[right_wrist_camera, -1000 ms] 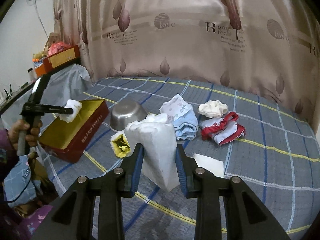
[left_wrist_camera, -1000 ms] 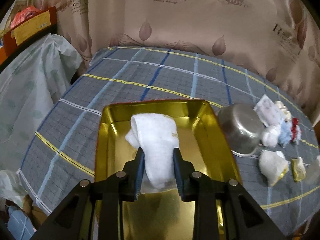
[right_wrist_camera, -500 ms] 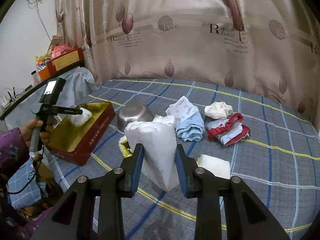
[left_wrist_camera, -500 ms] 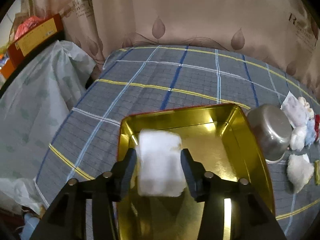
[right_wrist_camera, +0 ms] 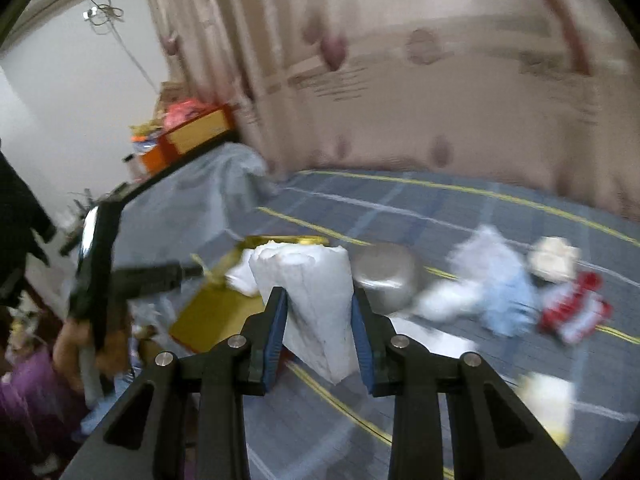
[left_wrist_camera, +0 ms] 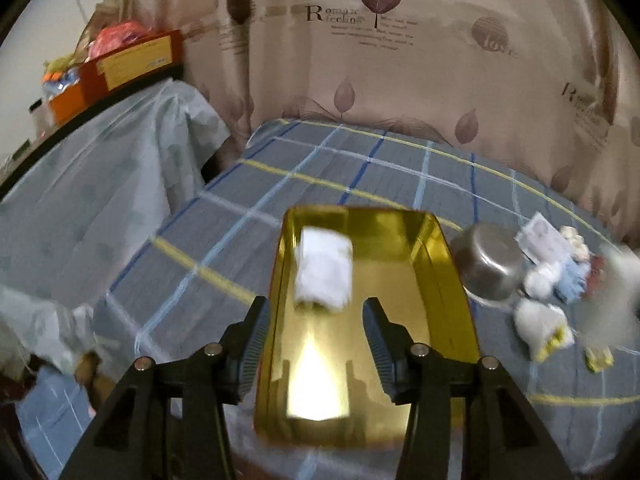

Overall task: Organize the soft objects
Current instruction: 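Lower the white cloth into the gold tray and open the right tool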

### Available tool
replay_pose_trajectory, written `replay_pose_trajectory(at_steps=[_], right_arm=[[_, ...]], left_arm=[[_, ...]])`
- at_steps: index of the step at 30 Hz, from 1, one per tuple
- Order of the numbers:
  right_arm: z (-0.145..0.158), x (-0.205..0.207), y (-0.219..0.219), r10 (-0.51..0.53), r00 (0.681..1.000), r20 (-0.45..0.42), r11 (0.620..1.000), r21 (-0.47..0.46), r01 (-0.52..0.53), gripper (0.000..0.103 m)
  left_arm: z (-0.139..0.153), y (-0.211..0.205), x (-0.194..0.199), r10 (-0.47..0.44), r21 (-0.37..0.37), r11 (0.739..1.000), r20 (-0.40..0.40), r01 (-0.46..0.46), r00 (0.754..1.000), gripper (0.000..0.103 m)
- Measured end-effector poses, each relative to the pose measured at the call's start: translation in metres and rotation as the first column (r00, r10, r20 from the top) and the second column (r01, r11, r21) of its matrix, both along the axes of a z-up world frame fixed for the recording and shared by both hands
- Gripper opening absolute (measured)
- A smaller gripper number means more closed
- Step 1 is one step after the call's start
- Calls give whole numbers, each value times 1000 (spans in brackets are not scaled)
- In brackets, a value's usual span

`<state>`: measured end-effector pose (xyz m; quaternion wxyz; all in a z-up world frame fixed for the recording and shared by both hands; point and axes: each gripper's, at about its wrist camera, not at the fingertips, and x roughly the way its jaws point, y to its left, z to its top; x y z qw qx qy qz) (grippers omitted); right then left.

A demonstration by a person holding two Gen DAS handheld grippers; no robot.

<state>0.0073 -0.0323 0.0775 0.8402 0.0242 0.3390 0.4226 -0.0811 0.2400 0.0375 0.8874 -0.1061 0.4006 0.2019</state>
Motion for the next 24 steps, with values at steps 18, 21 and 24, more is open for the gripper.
replay_pose_trajectory(at_steps=[18, 21, 24], right_arm=[[-73, 85, 185, 93, 971, -222, 977, -168, -132, 31], [-81, 88, 199, 122, 958, -261, 969, -176, -171, 32], [-88, 88, 207, 135, 956, -262, 961, -202, -191, 33]], left_arm=[[-17, 0, -47, 78, 38, 996, -19, -77, 997, 49], [-20, 5, -46, 84, 24, 996, -27, -84, 996, 49], [-23, 6, -45, 82, 13, 997, -38, -82, 996, 49]])
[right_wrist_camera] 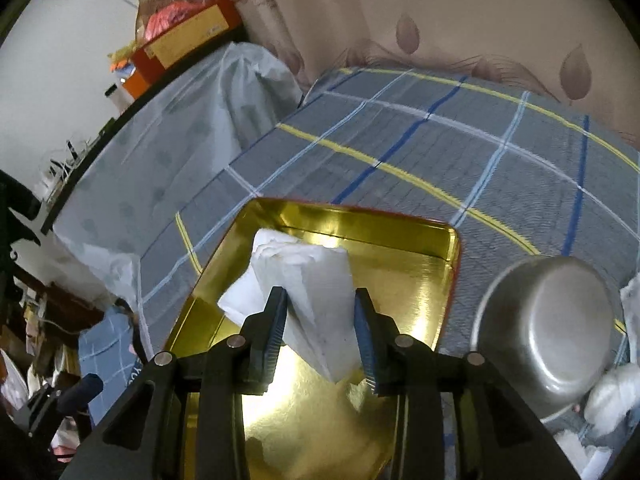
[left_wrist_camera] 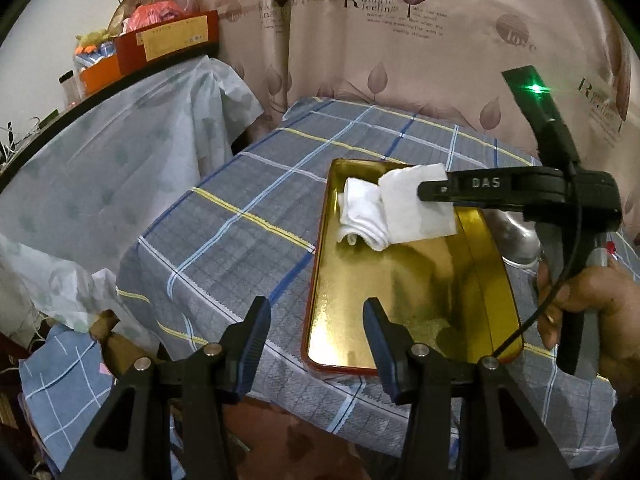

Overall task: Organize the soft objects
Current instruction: 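Lower the white cloth into the gold tray and open the right tool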

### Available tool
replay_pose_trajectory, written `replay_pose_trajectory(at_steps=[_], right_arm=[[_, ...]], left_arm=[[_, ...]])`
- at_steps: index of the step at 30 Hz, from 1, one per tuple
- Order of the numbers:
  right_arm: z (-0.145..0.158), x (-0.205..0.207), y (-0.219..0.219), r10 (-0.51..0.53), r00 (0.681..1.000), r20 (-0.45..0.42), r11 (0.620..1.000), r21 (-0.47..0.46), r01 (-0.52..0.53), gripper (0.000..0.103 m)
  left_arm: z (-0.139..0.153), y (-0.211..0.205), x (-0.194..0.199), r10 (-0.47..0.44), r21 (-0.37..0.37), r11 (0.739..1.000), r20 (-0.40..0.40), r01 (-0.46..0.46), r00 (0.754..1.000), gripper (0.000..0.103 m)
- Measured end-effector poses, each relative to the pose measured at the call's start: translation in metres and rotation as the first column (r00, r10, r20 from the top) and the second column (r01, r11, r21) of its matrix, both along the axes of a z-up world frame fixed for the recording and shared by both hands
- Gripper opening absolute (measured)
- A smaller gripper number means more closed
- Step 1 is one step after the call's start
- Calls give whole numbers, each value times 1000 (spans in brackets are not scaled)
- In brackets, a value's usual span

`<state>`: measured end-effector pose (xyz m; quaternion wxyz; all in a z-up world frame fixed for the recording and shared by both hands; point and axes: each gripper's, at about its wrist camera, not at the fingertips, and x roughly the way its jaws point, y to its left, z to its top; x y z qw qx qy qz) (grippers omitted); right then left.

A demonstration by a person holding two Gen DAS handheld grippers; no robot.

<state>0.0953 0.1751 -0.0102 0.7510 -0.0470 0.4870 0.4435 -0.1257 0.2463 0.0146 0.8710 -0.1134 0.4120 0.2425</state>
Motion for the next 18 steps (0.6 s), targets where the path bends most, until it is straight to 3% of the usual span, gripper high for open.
replay_pose_trajectory(at_steps=[4, 6, 9, 14, 16, 18], right_arm=[[0, 3, 8, -22, 997, 74, 999, -48, 25, 43], [1, 6, 7, -33, 995, 93, 998, -47, 38, 60], [8, 6, 5, -66, 984, 165, 996, -44, 74, 62], [35, -5, -16, -126, 958, 258, 991, 69, 112, 63], [51, -19, -35, -154, 941, 302, 984, 131, 119, 66], [64, -36, -59, -186, 917, 352, 977, 166, 135, 76]], left_arm=[[-2, -1, 1, -4, 8, 1000, -10, 4, 1000, 49], [-4, -1, 2, -7, 6, 1000, -18, 7, 1000, 49], [-6, 0, 3, -10, 0, 1000, -28, 10, 1000, 49], [-7, 1, 4, -12, -1, 1000, -34, 12, 999, 49], [-7, 0, 4, -13, 3, 1000, -33, 13, 999, 49], [-7, -1, 4, -16, 10, 1000, -32, 16, 999, 49]])
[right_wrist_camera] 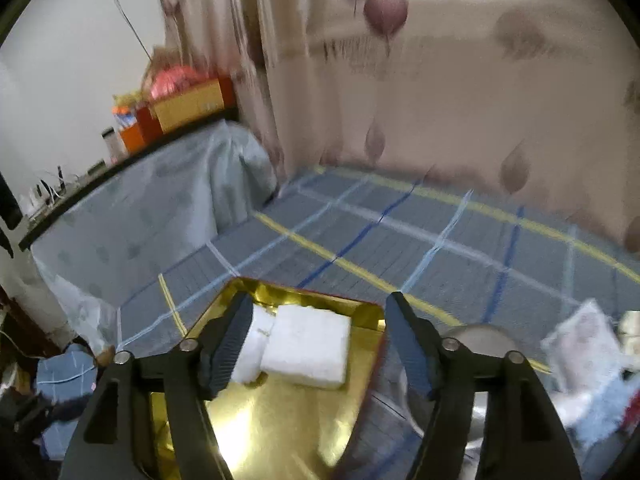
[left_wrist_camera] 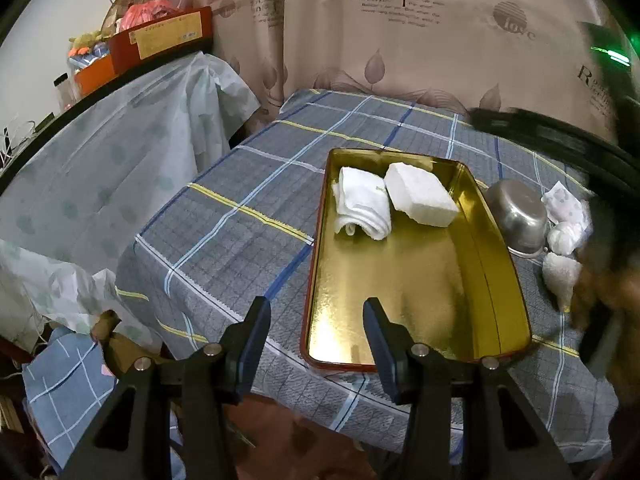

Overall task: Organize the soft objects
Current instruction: 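Lower the white cloth into the gold tray and open the right tool, then grasp the fluffy white sock with yellow trim with the left tool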

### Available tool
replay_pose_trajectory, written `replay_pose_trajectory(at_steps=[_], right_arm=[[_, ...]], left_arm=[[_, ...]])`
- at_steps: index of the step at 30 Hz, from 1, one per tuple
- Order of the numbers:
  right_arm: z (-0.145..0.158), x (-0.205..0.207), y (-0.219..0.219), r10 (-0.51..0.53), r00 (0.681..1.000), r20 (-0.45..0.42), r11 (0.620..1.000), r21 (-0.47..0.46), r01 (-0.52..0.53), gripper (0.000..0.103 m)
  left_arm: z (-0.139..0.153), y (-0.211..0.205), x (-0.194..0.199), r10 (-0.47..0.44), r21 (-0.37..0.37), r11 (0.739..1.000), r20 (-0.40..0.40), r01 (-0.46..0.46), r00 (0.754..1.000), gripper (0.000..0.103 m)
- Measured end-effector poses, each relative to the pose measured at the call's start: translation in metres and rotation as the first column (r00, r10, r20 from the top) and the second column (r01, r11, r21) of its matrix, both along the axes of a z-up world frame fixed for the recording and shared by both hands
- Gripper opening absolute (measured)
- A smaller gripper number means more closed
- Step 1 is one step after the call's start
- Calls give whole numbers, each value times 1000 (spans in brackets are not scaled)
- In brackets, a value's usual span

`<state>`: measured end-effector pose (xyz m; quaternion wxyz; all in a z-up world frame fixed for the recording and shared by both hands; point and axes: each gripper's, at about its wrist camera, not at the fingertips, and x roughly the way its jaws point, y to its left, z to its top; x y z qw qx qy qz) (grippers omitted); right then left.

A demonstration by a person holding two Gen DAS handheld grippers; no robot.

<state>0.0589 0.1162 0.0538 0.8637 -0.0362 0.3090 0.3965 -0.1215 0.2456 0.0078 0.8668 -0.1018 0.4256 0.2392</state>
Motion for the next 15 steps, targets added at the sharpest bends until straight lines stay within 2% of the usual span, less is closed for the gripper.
replay_pose_trajectory(at_steps=[3, 5, 8, 11, 12, 15], right_arm=[[7, -26, -49, -70, 995, 75, 997, 22, 69, 89], [4, -47, -99, -157, 979, 127, 988, 17, 156, 94], [-9, -65, -174, -305, 936, 179, 948, -40, 316, 97], [-29, -69, -240, -413, 885, 216, 882, -148, 448, 98], [-37, -68, -265, -464, 855, 233, 836, -204, 509, 98], [-56, -62, -322, -552, 793, 258, 743, -279, 608, 98]], left_arm=[[1, -4, -1, -11, 7, 1000, 1, 11, 1000, 49], [3, -9, -2, -18, 21, 1000, 3, 18, 1000, 49], [7, -20, -3, -33, 37, 999, 13, 32, 999, 49], [12, -33, -4, -65, 57, 996, 17, 64, 998, 49], [14, -40, -3, -82, 72, 994, 19, 81, 996, 49], [18, -60, -1, -136, 83, 988, 26, 133, 990, 49]])
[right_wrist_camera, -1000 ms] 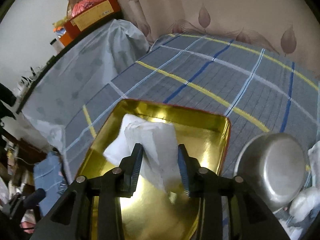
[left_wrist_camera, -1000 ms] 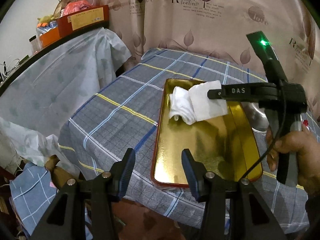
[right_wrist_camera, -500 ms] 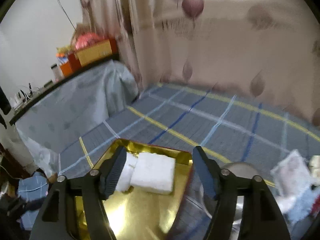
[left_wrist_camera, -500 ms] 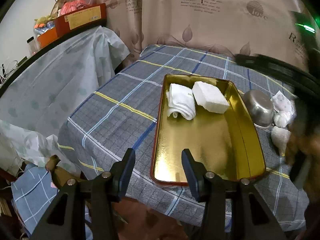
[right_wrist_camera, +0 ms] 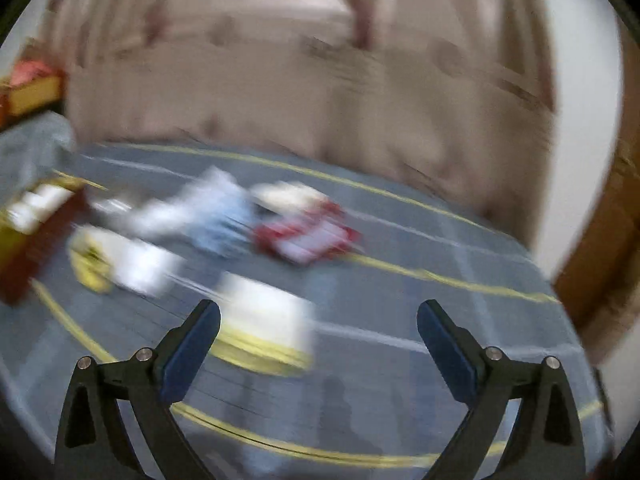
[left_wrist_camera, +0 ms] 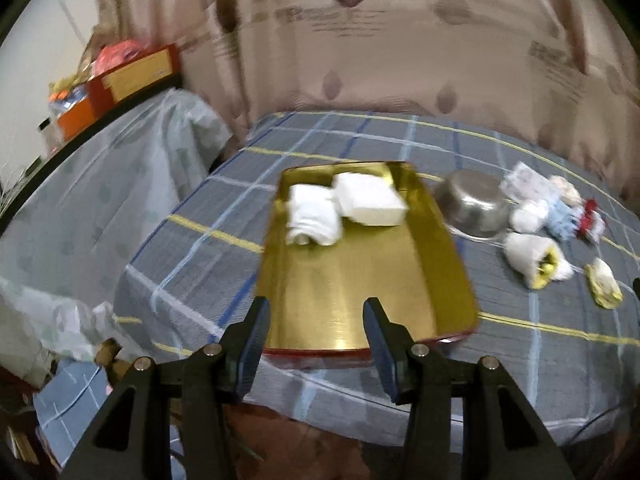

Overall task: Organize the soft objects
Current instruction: 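Grasp the fluffy white sock with yellow trim with the left tool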

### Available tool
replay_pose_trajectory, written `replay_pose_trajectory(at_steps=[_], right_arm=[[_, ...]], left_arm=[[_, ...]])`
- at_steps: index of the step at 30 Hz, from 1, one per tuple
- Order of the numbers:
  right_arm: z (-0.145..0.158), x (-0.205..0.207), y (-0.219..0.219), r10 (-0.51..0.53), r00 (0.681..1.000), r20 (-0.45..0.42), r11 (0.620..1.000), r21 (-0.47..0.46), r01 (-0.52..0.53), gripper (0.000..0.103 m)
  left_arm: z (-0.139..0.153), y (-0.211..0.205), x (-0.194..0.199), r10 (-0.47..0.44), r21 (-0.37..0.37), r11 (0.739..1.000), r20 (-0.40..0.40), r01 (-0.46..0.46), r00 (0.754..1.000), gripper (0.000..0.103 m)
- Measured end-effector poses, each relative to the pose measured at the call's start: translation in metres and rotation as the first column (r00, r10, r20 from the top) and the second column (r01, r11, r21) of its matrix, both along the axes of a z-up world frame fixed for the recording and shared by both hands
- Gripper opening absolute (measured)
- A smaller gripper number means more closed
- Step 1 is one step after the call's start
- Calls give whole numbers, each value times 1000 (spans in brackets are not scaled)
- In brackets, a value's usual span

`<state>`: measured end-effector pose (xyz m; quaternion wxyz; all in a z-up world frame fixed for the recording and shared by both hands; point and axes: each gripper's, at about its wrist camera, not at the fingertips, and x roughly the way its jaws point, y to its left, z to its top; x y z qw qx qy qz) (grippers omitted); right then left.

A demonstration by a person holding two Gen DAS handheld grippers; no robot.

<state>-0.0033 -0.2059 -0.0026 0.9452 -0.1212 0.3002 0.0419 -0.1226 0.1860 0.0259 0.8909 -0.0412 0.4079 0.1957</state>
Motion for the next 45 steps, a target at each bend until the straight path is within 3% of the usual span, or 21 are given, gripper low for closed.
replay_pose_trajectory(at_steps=[3, 6, 11, 14, 16, 22, 32, 37, 39, 41, 43, 45], right_arm=[[-18, 11, -36, -82, 996, -23, 994, -68, 80, 98], [-21, 22, -61, -98, 993, -69, 995, 8, 99, 101], [-21, 29, -62, -93, 993, -79, 994, 43, 97, 101], [-20, 24, -65, -69, 996, -62, 994, 81, 74, 102], [-22, 21, -69, -62, 996, -58, 992, 110, 68, 102], [-22, 21, -84, -45, 997, -68, 974, 219, 59, 102], [-23, 22, -83, 9, 997, -76, 969, 249, 10, 102], [-23, 23, -83, 15, 997, -77, 967, 254, 5, 102], [-24, 23, -82, 16, 997, -79, 967, 254, 5, 102], [-24, 23, -83, 16, 997, -80, 967, 254, 4, 102], [-24, 24, -82, 16, 996, -88, 968, 250, 7, 102], [-26, 26, -82, 11, 995, -97, 969, 247, 13, 102]], left_arm=[[1, -25, 6, -118, -65, 991, -4, 117, 993, 49], [2, -58, 18, -236, -135, 963, -3, 233, 972, 49], [4, -109, 58, -405, -304, 868, 21, 392, 914, 49], [-2, -129, 88, -448, -385, 823, 12, 418, 894, 49], [-8, -133, 109, -444, -409, 818, -5, 403, 896, 49], [-37, -126, 156, -431, -531, 773, -39, 347, 902, 49], [-62, -103, 187, -340, -538, 806, -83, 245, 937, 49], [-82, -95, 194, -315, -634, 751, -97, 185, 944, 50], [-85, -96, 194, -309, -631, 754, -93, 184, 946, 51], [-88, -100, 196, -316, -601, 778, -123, 183, 941, 53], [-90, -102, 196, -320, -597, 783, -140, 178, 937, 45], [-85, -105, 190, -314, -563, 803, -123, 194, 942, 25]])
